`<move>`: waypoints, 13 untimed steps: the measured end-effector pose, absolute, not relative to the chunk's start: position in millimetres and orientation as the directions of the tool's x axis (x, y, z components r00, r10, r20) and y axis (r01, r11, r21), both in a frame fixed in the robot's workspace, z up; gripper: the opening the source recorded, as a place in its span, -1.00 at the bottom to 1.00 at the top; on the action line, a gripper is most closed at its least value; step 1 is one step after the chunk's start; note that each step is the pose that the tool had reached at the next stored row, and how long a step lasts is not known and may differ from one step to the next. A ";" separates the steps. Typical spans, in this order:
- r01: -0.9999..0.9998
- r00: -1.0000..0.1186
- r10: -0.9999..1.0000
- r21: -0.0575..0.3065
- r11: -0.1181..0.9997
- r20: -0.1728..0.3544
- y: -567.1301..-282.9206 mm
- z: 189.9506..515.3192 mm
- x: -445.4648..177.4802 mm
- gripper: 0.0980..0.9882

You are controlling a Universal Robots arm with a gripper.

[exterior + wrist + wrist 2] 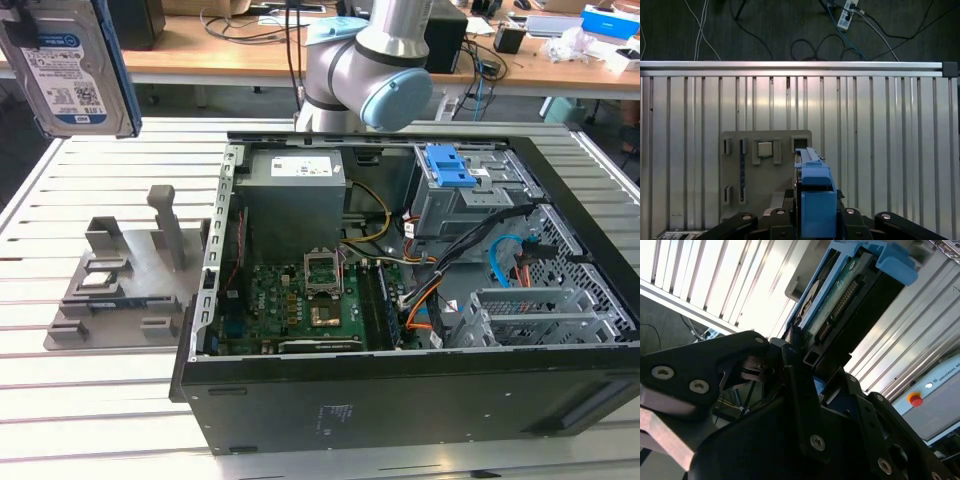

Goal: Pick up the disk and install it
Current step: 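Pick up the disk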

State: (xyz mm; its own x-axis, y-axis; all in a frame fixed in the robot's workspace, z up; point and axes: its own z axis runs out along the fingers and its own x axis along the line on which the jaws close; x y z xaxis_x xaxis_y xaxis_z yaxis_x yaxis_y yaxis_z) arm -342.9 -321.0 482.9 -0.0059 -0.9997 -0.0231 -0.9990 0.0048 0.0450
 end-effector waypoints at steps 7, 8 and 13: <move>-0.999 -0.006 -1.000 0.045 0.005 -0.023 -321.0 492.0 -342.8 -0.39; -0.999 -0.006 -1.000 0.045 0.005 -0.023 -321.0 493.5 -342.8 -0.39; -0.999 -0.006 -1.000 0.045 0.005 -0.023 -321.0 504.0 -342.8 -0.39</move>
